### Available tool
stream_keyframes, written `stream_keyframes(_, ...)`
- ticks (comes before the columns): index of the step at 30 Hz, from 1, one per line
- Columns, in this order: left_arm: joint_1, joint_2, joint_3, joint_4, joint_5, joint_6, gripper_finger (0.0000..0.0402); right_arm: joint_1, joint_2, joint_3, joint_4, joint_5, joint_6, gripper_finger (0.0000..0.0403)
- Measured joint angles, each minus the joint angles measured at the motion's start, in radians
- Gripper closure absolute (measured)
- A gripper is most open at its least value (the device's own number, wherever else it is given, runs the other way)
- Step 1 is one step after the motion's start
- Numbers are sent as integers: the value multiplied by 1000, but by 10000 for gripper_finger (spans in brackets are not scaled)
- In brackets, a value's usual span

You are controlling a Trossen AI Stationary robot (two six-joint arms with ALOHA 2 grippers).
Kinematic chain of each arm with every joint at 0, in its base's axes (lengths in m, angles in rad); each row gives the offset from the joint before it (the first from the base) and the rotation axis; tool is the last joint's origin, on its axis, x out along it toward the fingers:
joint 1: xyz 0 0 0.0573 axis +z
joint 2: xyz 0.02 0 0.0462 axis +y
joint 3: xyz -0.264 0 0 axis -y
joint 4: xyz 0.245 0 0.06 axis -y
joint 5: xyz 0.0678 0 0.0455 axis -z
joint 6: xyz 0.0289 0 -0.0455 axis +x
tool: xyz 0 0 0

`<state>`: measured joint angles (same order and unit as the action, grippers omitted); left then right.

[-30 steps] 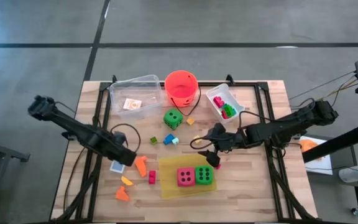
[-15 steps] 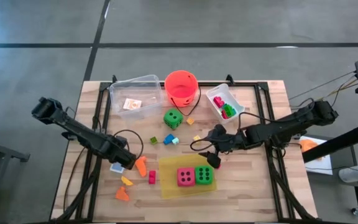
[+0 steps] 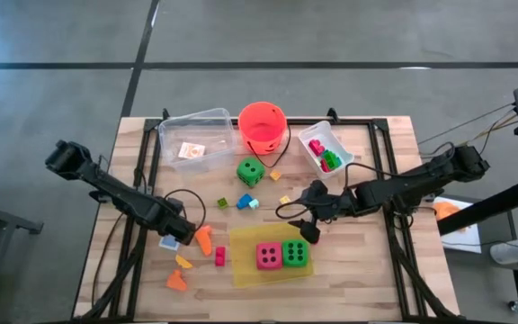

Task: Pick & Place Toys
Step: Put the blue playing card box into the transparent bin

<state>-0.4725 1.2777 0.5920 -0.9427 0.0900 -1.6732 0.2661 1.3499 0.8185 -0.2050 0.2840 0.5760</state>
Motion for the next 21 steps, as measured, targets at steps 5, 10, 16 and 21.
stream_keyframes(5,0,4,-41,92,-3,0,56,0,0,-2,0,0,-1,46)
stream_keyframes(10,0,1,-76,177,10,-1,56,0,0,-2,0,0,-4,46)
stream_keyframes(16,1,-2,-83,184,23,13,57,0,0,-2,0,0,-4,46)
stream_keyframes(21,2,-1,-80,179,33,44,88,0,0,-3,0,-2,-9,46)
